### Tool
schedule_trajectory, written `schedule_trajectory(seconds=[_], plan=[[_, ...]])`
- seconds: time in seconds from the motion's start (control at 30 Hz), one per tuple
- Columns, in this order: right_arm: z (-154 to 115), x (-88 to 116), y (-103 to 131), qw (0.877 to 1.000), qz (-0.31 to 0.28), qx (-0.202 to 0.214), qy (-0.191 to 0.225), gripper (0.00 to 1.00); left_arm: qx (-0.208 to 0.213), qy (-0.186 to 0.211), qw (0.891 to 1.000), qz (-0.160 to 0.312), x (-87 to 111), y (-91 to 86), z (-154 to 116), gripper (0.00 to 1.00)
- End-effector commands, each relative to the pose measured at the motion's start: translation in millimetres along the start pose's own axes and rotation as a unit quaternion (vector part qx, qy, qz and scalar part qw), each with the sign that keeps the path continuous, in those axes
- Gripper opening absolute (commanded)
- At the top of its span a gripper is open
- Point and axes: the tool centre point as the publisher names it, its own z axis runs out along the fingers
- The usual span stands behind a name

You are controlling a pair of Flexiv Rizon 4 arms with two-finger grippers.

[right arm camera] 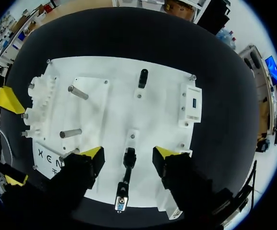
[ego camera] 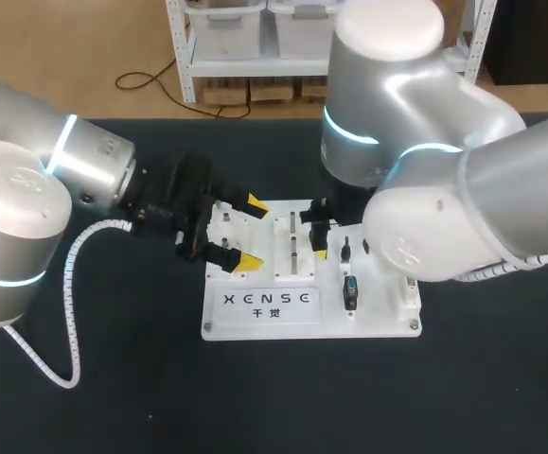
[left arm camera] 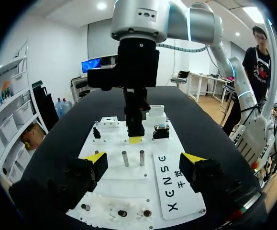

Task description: Insert the Ethernet cable into its matching sockets.

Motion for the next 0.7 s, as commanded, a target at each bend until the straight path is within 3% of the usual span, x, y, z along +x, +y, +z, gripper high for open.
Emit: schedule_trajectory(seconds=[0.03, 0.27, 0.37, 0.43, 0.7], plan=[[1.1, -0.5, 1.9, 1.000, 0.000, 0.003, 0.001, 0.48, -0.001, -0.001, 1.000, 0.001, 1.1, -0.1, 0.2, 1.00], [2.1, 0.2, 1.1, 1.000, 0.000, 0.007, 0.004, 0.29, -0.001, -0.001, 1.000, 0.001, 1.1, -0.1, 0.2, 1.00], [2.1, 0.3, 0.9, 1.000, 0.002, 0.007, 0.005, 0.07, -0.001, -0.001, 1.000, 0.001, 1.1, -0.1, 0.2, 1.00], [2.5, 0.6, 0.1, 1.000, 0.003, 0.007, 0.005, 0.00, -0.001, -0.001, 1.000, 0.001, 1.1, -0.1, 0.2, 1.00], [-1.7, 2.1, -4.7, 1.000, 0.012, 0.003, 0.005, 0.00, -0.001, -0.001, 1.000, 0.001, 1.1, -0.1, 0.2, 1.00]])
